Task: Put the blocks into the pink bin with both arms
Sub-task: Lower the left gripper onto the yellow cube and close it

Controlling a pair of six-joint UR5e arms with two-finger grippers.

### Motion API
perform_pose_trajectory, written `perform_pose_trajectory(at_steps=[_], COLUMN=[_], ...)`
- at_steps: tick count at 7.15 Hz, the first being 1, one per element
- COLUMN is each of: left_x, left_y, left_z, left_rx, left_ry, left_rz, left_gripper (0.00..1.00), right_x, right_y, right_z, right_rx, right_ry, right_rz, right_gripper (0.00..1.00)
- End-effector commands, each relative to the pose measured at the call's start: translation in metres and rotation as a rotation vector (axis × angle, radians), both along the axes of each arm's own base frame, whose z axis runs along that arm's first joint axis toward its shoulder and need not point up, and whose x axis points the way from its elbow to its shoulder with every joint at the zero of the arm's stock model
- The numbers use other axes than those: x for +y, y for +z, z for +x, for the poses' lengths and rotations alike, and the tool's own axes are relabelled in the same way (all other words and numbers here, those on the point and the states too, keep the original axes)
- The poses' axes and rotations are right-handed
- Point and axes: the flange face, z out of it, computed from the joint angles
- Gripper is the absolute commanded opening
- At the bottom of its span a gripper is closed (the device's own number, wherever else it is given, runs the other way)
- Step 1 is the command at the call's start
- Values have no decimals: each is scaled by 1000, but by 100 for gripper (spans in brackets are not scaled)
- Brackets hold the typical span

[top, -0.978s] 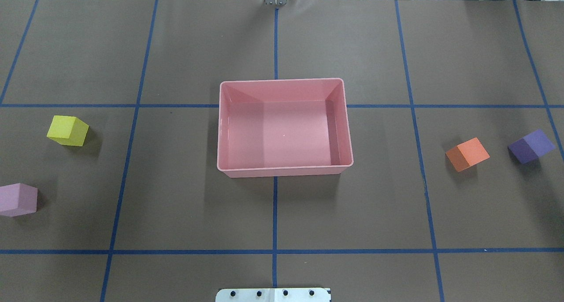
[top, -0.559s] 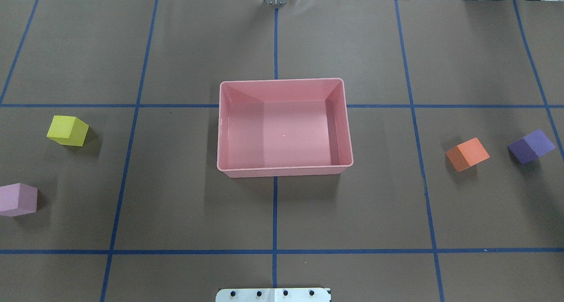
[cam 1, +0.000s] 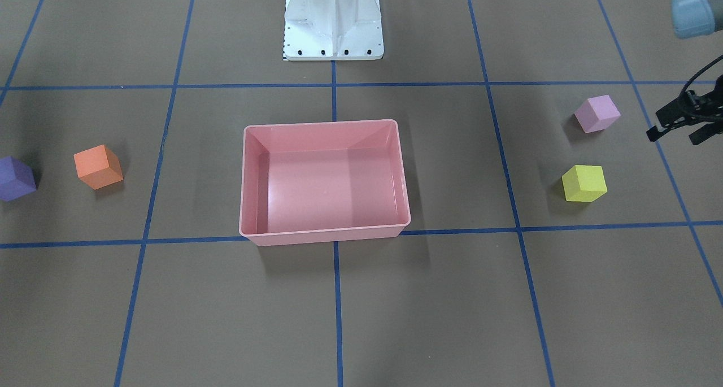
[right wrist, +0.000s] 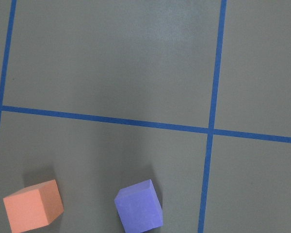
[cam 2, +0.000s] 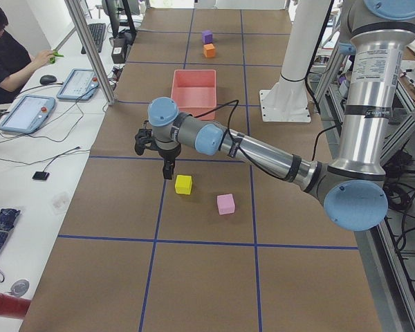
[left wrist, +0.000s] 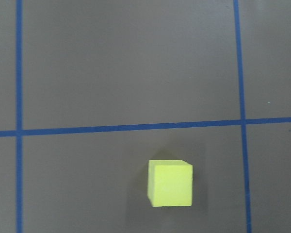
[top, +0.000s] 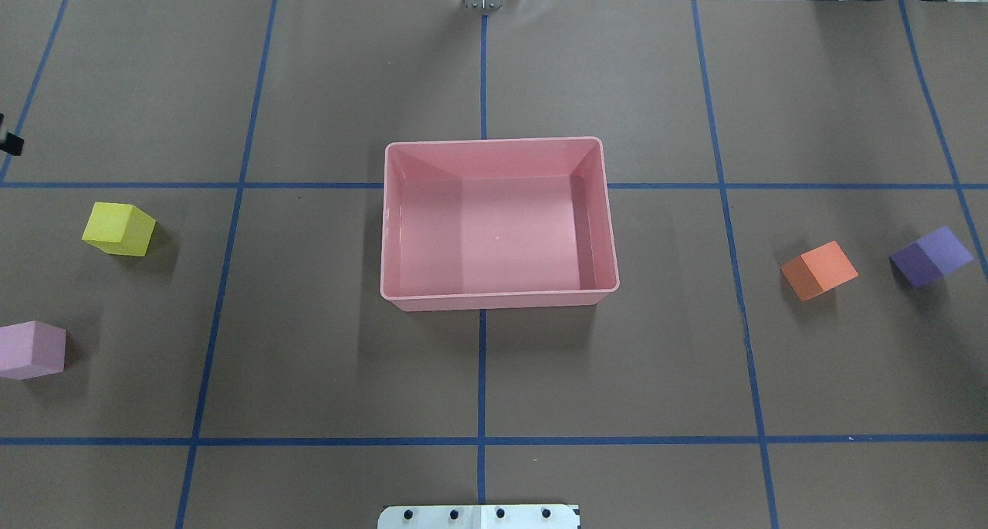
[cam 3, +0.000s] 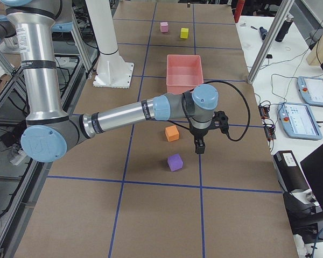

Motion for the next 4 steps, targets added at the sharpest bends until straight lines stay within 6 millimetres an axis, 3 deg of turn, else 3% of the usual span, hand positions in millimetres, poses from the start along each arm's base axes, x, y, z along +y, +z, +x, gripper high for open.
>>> perform_pose_trajectory(at_steps=[1,4], left_x=[17,20], left_y=[6,11], left_z=[57,62], left_rx=[-22,-28], left_ry=[-81,-67], left_rz=[27,29], left_gripper=[100,100], right_x=[-3,-3], right_y=[-4,-6], right_z=[-11,-23], right_rx=[-31,-31], right_ry=[26,5], right_rz=[-37,-36], right_gripper=[100,100])
